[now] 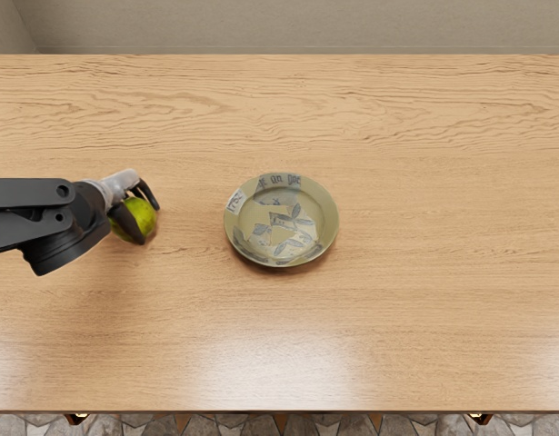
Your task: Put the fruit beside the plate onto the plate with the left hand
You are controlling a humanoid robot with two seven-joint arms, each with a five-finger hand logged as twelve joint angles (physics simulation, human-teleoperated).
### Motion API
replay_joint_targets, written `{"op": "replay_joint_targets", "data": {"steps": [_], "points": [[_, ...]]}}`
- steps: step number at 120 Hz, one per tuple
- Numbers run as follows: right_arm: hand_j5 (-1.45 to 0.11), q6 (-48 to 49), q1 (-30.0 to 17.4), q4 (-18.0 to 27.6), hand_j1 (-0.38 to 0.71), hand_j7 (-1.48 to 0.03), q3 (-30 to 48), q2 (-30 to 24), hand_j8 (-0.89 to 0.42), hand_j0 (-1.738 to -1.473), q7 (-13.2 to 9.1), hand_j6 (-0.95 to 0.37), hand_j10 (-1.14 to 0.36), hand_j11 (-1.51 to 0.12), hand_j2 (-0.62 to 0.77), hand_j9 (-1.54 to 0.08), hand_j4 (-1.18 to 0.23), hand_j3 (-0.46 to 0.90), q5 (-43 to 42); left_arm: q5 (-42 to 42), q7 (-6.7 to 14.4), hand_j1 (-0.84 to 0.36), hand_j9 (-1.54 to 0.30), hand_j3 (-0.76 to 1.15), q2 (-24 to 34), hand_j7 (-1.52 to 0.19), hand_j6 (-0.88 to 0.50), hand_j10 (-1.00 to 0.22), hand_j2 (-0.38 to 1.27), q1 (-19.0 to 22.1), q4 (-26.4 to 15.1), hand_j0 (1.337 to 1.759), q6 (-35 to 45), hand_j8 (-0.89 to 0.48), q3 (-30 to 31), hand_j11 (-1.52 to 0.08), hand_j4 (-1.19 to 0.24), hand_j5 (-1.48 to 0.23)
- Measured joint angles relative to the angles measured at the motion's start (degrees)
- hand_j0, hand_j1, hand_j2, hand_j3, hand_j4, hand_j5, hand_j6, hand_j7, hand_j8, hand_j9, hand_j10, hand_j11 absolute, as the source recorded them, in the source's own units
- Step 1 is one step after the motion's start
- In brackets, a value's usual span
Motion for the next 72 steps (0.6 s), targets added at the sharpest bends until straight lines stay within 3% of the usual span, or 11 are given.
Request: {"op": "replay_joint_targets", "data": {"steps": [28,72], "points": [[-0.03,0.00,0.00,0.00,-0.32,-0.03,0.01,0.00,-0.02,-1.658,0.01,-0.02,-0.02,-0.03,0.00,-0.03,-0.02,0.00,0.00,-2.43,-0.06,-0.17,-0.83,0.00,0.38,-0.82,-0.29,-0.38,0.12,-0.03,0.00,1.655,-0.62,-0.19,-2.68,-0.81,-0.63,-0.83],[-0.03,0.00,0.00,0.00,-0.32,-0.03,0.01,0.00,-0.02,-1.658,0.00,-0.02,-0.02,-0.03,0.00,-0.03,-0.02,0.00,0.00,-12.30,-0.10,-0.24,-0.87,0.00,1.52,-0.87,-0.23,-0.32,0.20,-0.34,-0.05,1.653,-6.19,-0.14,-16.41,-0.86,-0.59,-0.93]]}}
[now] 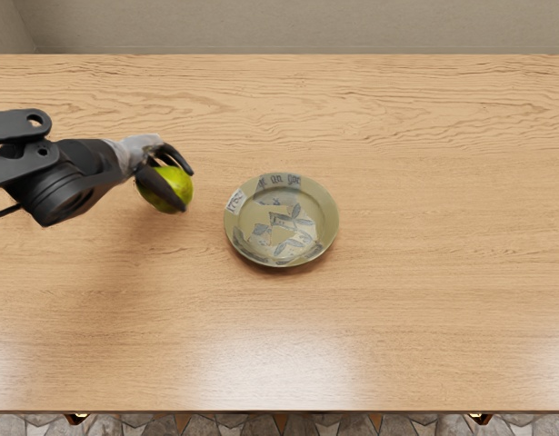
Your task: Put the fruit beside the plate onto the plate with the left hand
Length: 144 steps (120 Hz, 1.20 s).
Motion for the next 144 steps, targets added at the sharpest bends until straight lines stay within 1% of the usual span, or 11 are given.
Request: {"op": "replay_joint_targets", "data": {"steps": [25,32,44,70,79,93,105,113,123,132,144], "points": [[-0.03,-0.01,0.00,0.00,-0.32,-0.03,0.00,0.00,-0.02,-1.658,-0.01,-0.02,-0.02,-0.03,0.00,-0.03,-0.02,0.00,0.00,-1.08,0.08,-0.23,-0.90,0.00,-1.67,-0.90,-0.22,-0.33,0.22,-1.53,-0.02,1.650,-3.13,-0.13,-6.20,-0.88,-0.57,-0.98],[-0.03,0.00,0.00,0.00,-0.32,-0.03,0.00,0.00,-0.02,-1.658,-0.01,-0.02,-0.02,-0.03,0.00,-0.03,-0.02,0.00,0.00,-1.15,0.07,-0.24,-0.91,0.00,-3.97,-0.91,-0.23,-0.32,0.24,-2.51,-0.02,1.650,-3.86,-0.14,-7.13,-0.88,-0.58,-0.98],[-0.03,-0.01,0.00,0.00,-0.32,-0.03,0.00,0.00,-0.02,-1.658,-0.01,-0.02,-0.02,-0.03,0.00,-0.03,-0.02,0.00,0.00,-1.22,0.06,-0.25,-0.92,0.00,-7.57,-0.92,-0.25,-0.34,0.32,-2.76,-0.02,1.650,-4.50,-0.14,-7.83,-0.89,-0.59,-0.99],[-0.03,0.00,0.00,0.00,-0.32,-0.03,0.00,0.00,-0.02,-1.658,-0.01,-0.02,-0.02,-0.03,0.00,-0.03,-0.02,0.00,0.00,-0.88,0.06,-0.18,-0.93,0.00,-13.12,-0.93,-0.31,-0.38,0.26,-2.07,0.02,1.650,-4.83,-0.21,-7.39,-0.90,-0.59,-1.00],[-0.03,0.00,0.00,0.00,-0.32,-0.03,0.00,0.00,-0.02,-1.658,0.00,-0.02,-0.02,-0.03,0.00,-0.03,-0.02,0.00,0.00,-0.28,0.03,-0.14,-0.80,0.00,-13.05,-0.80,-0.35,-0.39,0.21,-2.62,0.07,1.652,-4.76,-0.25,-7.19,-0.78,-0.52,-0.86],[-0.03,0.00,0.00,0.00,-0.32,-0.03,0.00,0.00,-0.02,-1.658,0.00,-0.02,-0.02,-0.03,0.00,-0.03,-0.02,0.00,0.00,0.05,0.00,0.04,-0.49,0.00,-11.74,-0.49,-0.22,-0.25,0.12,-3.99,0.59,1.655,-6.64,-0.17,-7.13,-0.47,-0.32,-0.52],[-0.03,0.00,0.00,0.00,-0.32,-0.03,0.00,0.00,-0.02,-1.658,0.00,-0.02,-0.02,-0.03,0.00,-0.03,-0.02,0.00,0.00,-0.44,-0.01,0.15,-0.30,0.00,-10.61,-0.31,-0.14,-0.16,0.08,-3.74,1.11,1.656,-10.57,-0.11,-8.57,-0.30,-0.20,-0.32],[-0.03,-0.01,0.00,0.00,-0.32,-0.03,0.00,0.00,-0.02,-1.658,-0.01,-0.02,-0.02,-0.03,0.00,-0.03,-0.02,0.00,0.00,-1.73,-0.02,0.20,-0.22,0.00,-7.07,-0.23,-0.11,-0.12,0.06,-2.95,1.27,1.657,-14.78,-0.08,-11.56,-0.22,-0.15,-0.24],[-0.03,-0.01,0.00,0.00,-0.32,-0.03,0.00,0.00,-0.02,-1.658,0.00,-0.02,-0.02,-0.03,0.00,-0.03,-0.02,0.00,0.00,-6.29,-0.02,0.25,-0.16,0.00,-2.96,-0.16,-0.08,-0.08,0.04,-1.95,1.36,1.657,-24.91,-0.06,-17.13,-0.15,-0.11,-0.17],[-0.03,0.00,0.00,0.00,-0.32,-0.03,0.00,0.00,-0.02,-1.658,0.00,-0.02,-0.02,-0.03,0.00,-0.03,-0.02,0.00,0.00,-11.09,-0.02,0.27,-0.11,0.00,-1.49,-0.11,-0.06,-0.06,0.03,-0.66,1.40,1.657,-34.10,-0.05,-21.31,-0.11,-0.08,-0.12],[-0.03,0.00,0.00,0.00,-0.32,-0.03,-0.01,0.00,-0.02,-1.658,-0.01,-0.02,-0.02,-0.03,0.00,-0.03,-0.02,0.00,0.00,-16.98,-0.02,0.30,-0.08,0.00,-0.37,-0.08,-0.04,-0.04,0.02,7.88,1.64,1.658,-43.26,-0.03,-26.76,-0.07,-0.05,-0.08]]}}
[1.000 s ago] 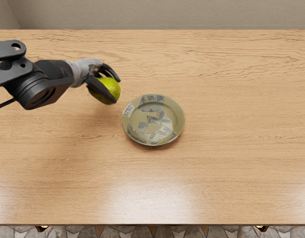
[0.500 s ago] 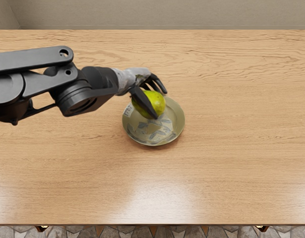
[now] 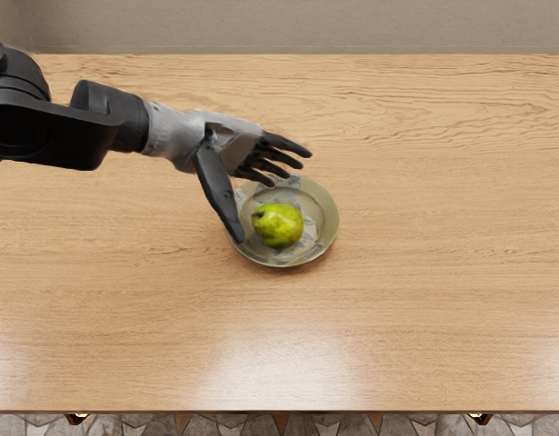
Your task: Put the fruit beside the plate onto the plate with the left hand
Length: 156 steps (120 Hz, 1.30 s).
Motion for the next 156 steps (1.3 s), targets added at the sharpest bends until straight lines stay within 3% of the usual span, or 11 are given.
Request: {"op": "replay_joint_targets", "data": {"steps": [9,16,43,98,156], "points": [[-0.03,0.00,0.00,0.00,-0.32,-0.03,0.00,0.00,-0.02,-1.658,0.00,-0.02,-0.02,-0.03,0.00,-0.03,-0.02,0.00,0.00,-2.90,0.00,0.31,-0.06,0.00,0.84,-0.06,-0.03,-0.03,0.01,7.71,0.35,1.658,-3.89,-0.03,-4.80,-0.06,-0.04,-0.06],[-0.03,0.00,0.00,0.00,-0.32,-0.03,0.00,0.00,-0.02,-1.658,0.00,-0.02,-0.02,-0.03,0.00,-0.03,-0.02,0.00,0.00,-4.49,0.00,0.31,-0.05,0.00,1.40,-0.05,-0.03,-0.03,0.01,11.18,0.64,1.658,-5.66,-0.02,-8.47,-0.05,-0.03,-0.05],[-0.03,0.00,0.00,0.00,-0.32,-0.03,0.00,0.00,-0.02,-1.658,0.00,-0.02,-0.02,-0.03,0.00,-0.03,-0.02,0.00,0.00,-15.89,0.00,0.33,-0.03,0.00,8.75,-0.03,-0.02,-0.02,0.01,18.19,2.03,1.658,-7.75,-0.02,-17.29,-0.03,-0.02,-0.03],[-0.03,0.00,0.00,0.00,-0.32,-0.03,0.00,0.00,-0.02,-1.658,0.00,-0.02,-0.02,-0.03,0.00,-0.03,-0.02,0.00,0.00,-20.03,0.00,0.34,-0.01,0.00,19.85,-0.01,-0.01,-0.01,0.00,23.01,6.55,1.658,-8.04,-0.01,-18.80,-0.01,-0.01,-0.01],[-0.03,0.00,0.00,0.00,-0.32,-0.03,0.00,0.00,-0.02,-1.658,0.00,-0.02,-0.02,-0.03,0.00,-0.03,-0.02,0.00,0.00,-19.78,0.00,0.34,-0.01,0.00,23.18,-0.01,-0.01,-0.01,0.00,23.86,10.72,1.658,-8.06,-0.01,-18.73,-0.01,-0.01,-0.01]]}}
